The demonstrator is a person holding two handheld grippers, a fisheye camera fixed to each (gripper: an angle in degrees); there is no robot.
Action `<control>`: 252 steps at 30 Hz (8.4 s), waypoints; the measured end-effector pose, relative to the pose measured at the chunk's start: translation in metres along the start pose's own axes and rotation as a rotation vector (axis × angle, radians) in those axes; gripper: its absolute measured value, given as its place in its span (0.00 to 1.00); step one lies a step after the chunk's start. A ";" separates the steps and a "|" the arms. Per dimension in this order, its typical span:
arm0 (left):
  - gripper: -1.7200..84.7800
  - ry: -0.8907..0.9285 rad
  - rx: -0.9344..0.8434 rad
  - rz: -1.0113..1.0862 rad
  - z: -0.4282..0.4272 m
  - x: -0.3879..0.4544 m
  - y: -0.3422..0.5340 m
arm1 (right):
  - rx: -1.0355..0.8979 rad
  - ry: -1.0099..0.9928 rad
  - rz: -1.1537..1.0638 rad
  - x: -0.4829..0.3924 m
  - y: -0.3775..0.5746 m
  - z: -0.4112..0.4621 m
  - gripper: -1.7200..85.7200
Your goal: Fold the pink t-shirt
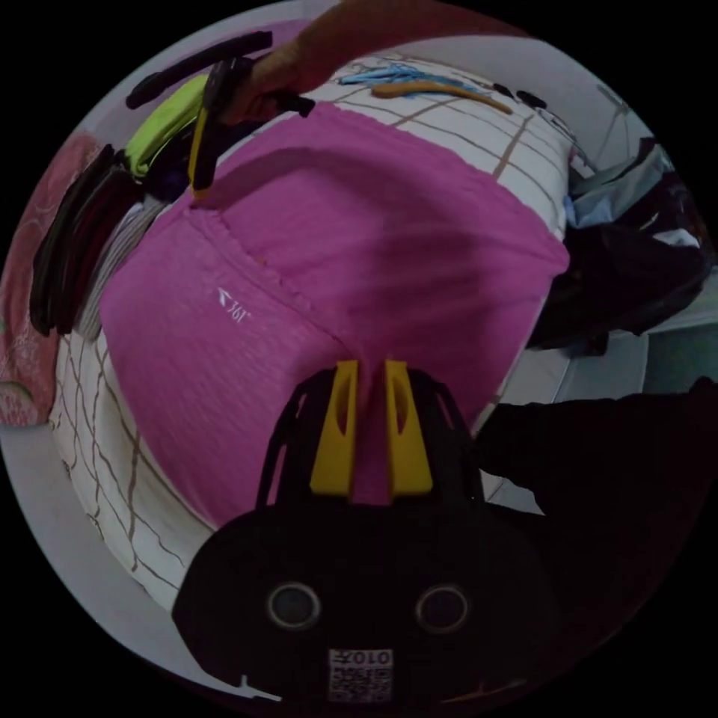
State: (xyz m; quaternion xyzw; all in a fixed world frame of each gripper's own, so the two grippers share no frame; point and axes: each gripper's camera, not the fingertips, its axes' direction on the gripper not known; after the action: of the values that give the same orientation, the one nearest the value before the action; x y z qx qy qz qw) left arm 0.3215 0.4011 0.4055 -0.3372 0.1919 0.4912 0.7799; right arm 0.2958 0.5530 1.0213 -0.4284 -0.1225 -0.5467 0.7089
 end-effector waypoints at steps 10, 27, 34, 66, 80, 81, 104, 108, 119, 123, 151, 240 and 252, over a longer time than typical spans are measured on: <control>0.07 -0.031 0.082 0.019 -0.056 0.032 -0.005 | 0.228 -0.139 0.322 -0.032 0.164 0.001 0.07; 0.03 -0.087 0.001 0.086 -0.061 0.020 -0.006 | 0.035 -0.282 0.327 -0.184 0.362 0.103 0.07; 0.02 -0.007 0.051 0.138 -0.118 0.011 -0.001 | 0.020 -0.260 0.445 -0.213 0.445 0.107 0.07; 0.11 0.002 0.206 0.464 -0.232 -0.042 -0.329 | 0.106 -0.308 1.362 -0.386 0.977 0.147 0.09; 0.17 -0.076 0.035 0.515 -0.205 -0.075 -0.619 | 0.187 -0.212 1.228 -0.470 1.010 0.101 0.08; 0.17 -0.093 0.025 0.540 -0.205 -0.074 -0.627 | 0.190 -0.215 1.220 -0.478 1.012 0.099 0.08; 0.02 0.054 -0.025 0.812 -0.256 -0.148 -0.662 | 0.212 -0.202 1.180 -0.608 0.918 0.029 0.07; 0.02 0.007 0.000 0.854 -0.294 -0.187 -0.624 | 0.278 -0.216 1.080 -0.637 0.857 -0.010 0.07; 0.02 -0.090 0.131 0.767 -0.348 -0.328 -0.434 | 0.306 -0.215 0.777 -0.718 0.615 -0.069 0.07; 0.02 -0.176 0.148 0.733 -0.317 -0.359 -0.366 | 0.221 -0.208 0.726 -0.754 0.521 -0.056 0.07; 0.03 -0.067 0.234 0.475 -0.125 -0.549 -0.153 | -0.190 -0.010 0.508 -0.879 0.056 -0.019 0.08; 0.02 0.125 0.101 0.381 0.092 -0.397 0.024 | 0.122 -0.225 0.636 -0.563 0.125 0.052 0.07; 0.14 0.507 0.237 -0.441 0.134 -0.382 0.216 | -0.052 -0.355 0.739 -0.494 0.314 0.085 0.12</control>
State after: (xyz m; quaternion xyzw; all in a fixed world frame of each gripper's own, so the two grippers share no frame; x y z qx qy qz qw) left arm -0.0458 0.3167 0.6667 -0.3891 0.3576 0.1859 0.8284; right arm 0.4131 0.9578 0.6067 -0.5488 -0.0669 -0.1759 0.8145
